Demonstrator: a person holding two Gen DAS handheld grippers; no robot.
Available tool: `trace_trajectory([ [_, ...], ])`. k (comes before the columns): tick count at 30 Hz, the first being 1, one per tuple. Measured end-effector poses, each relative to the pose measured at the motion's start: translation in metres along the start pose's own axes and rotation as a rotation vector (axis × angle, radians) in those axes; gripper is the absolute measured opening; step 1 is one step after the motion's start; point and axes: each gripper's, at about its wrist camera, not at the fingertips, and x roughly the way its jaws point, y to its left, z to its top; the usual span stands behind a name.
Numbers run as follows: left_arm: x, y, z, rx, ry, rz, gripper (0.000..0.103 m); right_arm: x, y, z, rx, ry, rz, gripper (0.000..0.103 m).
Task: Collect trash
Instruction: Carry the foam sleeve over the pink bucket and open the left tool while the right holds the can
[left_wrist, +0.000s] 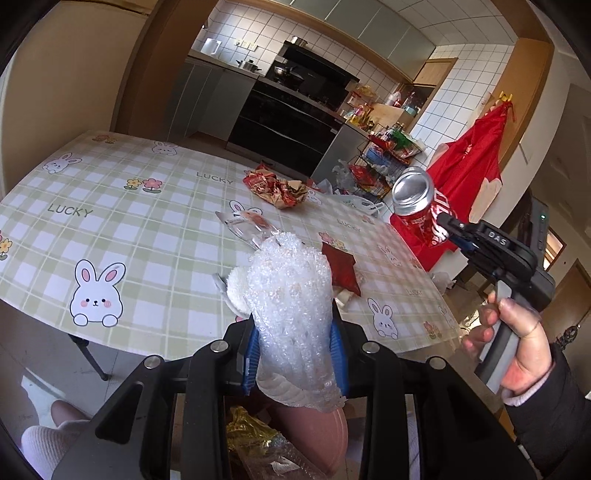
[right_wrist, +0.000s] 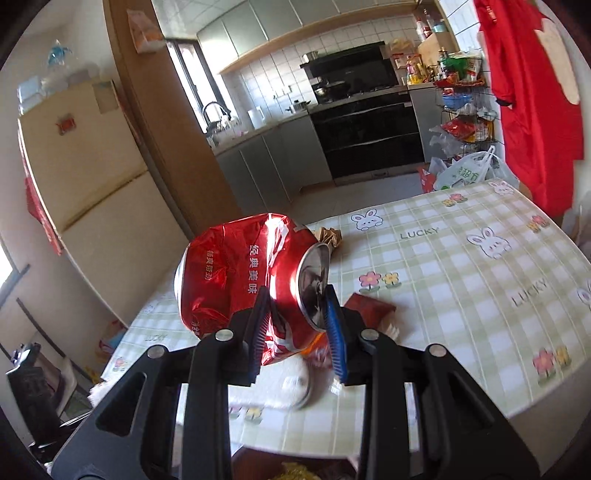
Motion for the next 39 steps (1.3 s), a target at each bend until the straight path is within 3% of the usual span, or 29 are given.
trace_trajectory([
  [9, -0.023, -0.035, -0.031, 0.058, 0.039, 0.003, 0.032, -0.091, 0.005, -0.051, 0.035, -0.07, 0.002, 0.032],
  [17, -0.031, -0.051, -0.043, 0.042, 0.041, -0.022, 0.032, -0.117, 0.02, -0.059, -0.014, -0.076, 0.046, 0.032],
  [25, 0.007, -0.064, -0.041, 0.096, 0.11, -0.059, 0.036, -0.121, 0.025, -0.06, -0.024, -0.084, 0.05, 0.032],
  [26, 0.014, -0.065, -0.04, 0.101, 0.124, -0.064, 0.041, -0.12, 0.023, -0.059, -0.021, -0.081, 0.05, 0.032],
  [29, 0.024, -0.069, -0.035, 0.151, 0.142, -0.047, 0.09, -0.118, 0.022, -0.057, -0.024, -0.076, 0.044, 0.032],
  [39, -0.028, -0.055, -0.006, 0.219, -0.034, 0.141, 0.097, -0.118, 0.031, -0.057, -0.085, -0.075, 0.026, 0.032],
])
